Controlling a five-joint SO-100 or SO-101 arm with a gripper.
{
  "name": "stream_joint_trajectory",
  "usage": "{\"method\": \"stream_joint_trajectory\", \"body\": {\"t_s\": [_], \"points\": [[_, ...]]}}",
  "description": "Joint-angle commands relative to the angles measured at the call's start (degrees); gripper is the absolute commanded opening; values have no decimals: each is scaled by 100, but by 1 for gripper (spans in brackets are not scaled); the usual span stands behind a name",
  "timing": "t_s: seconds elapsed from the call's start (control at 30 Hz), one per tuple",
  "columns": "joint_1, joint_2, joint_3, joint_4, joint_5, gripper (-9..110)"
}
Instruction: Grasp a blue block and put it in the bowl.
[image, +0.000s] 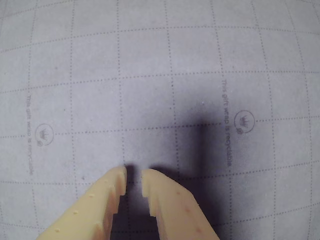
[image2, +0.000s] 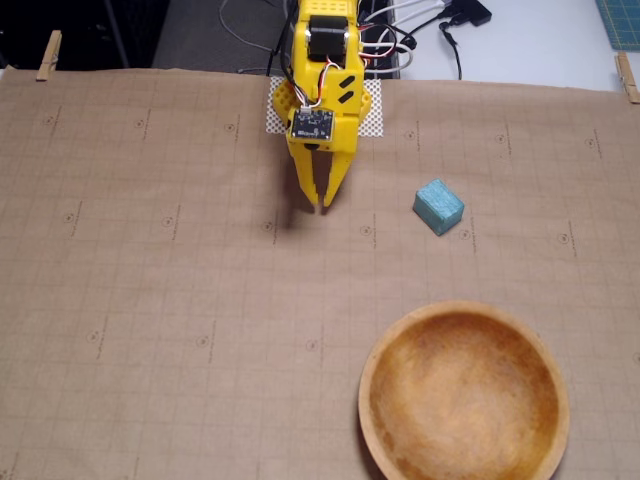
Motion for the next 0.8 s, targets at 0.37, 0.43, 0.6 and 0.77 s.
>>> {"method": "stream_joint_trajectory", "body": {"t_s": [0.37, 0.43, 0.6, 0.77], "points": [[-9, 26, -88, 0, -18, 2], [62, 26, -97, -9, -18, 2], [334, 26, -88, -9, 44, 2], [158, 26, -352, -378, 53, 2]]}}
